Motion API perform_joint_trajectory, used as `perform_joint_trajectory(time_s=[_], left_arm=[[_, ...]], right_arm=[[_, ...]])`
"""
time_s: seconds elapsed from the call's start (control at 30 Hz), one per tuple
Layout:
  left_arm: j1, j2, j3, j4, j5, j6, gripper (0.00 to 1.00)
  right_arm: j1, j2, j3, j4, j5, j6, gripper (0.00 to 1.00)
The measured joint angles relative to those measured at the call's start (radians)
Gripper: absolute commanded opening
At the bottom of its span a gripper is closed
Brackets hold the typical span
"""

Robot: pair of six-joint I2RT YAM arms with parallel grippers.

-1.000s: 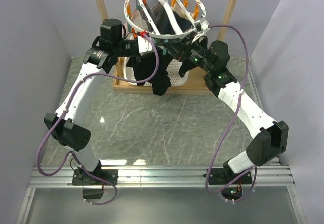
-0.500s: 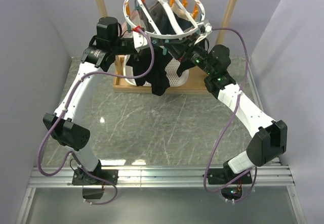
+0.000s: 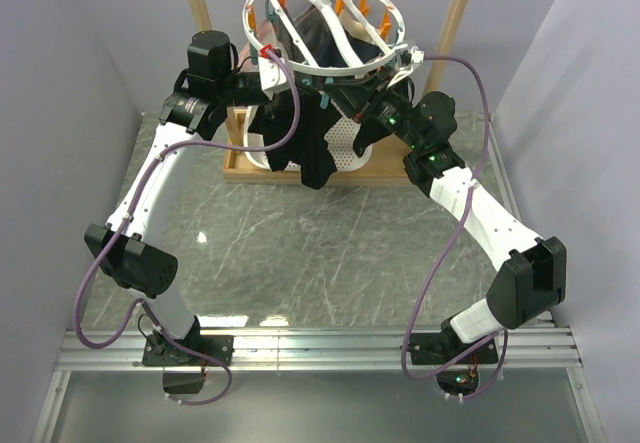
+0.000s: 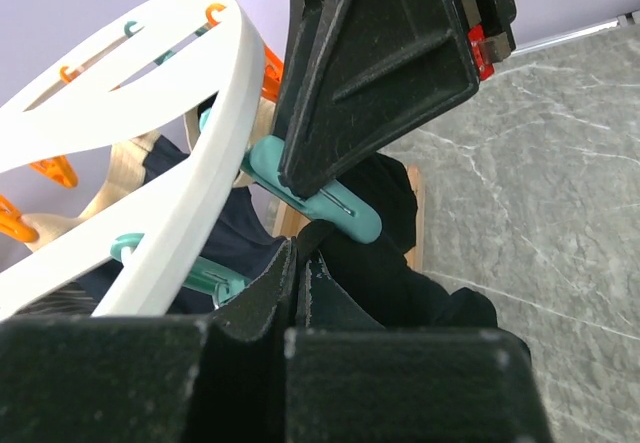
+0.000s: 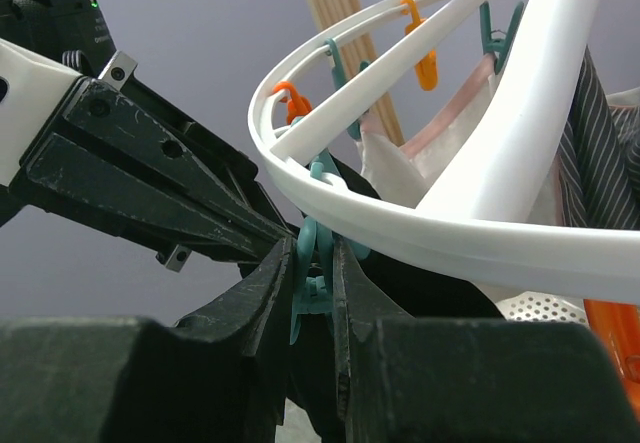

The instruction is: Clip the underwear to the hanger

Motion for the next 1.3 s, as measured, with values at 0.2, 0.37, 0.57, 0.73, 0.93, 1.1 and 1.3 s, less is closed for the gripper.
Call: perform_joint_trajectory(time_s=[0.2, 0.37, 0.57, 0.73, 0.93, 1.1, 1.3], left_arm=[[0.002, 0.0, 0.0, 0.018, 0.008, -0.023, 0.0], [0.006, 0.0, 0.0, 0.034, 0.014, -0.047, 0.0], [0.011, 0.001, 0.0, 0.056, 0.024, -0.07, 0.0], [0.014, 0.007, 0.0, 0.069, 0.026, -0.082, 0.0], [0.016, 0.011, -0.001, 0.109, 0.027, -0.134, 0.0], [0.017, 0.011, -0.017, 0.159, 0.032, -0.198, 0.0], [0.019, 0.011, -0.053, 0.201, 0.034, -0.278, 0.0]], right_arm=[[0.0, 0.003, -0.012, 0.032, 0.001, 0.035, 0.06], [0.0, 0.007, -0.018, 0.05, 0.0, 0.058, 0.17], [-0.003, 0.009, -0.018, 0.057, -0.001, 0.088, 0.25], [-0.004, 0.01, -0.018, 0.064, -0.001, 0.102, 0.17], [-0.005, 0.02, -0.019, 0.088, 0.009, 0.143, 0.04], [-0.008, 0.025, -0.021, 0.108, 0.032, 0.193, 0.02], [-0.016, 0.031, -0.057, 0.174, 0.07, 0.277, 0.01]])
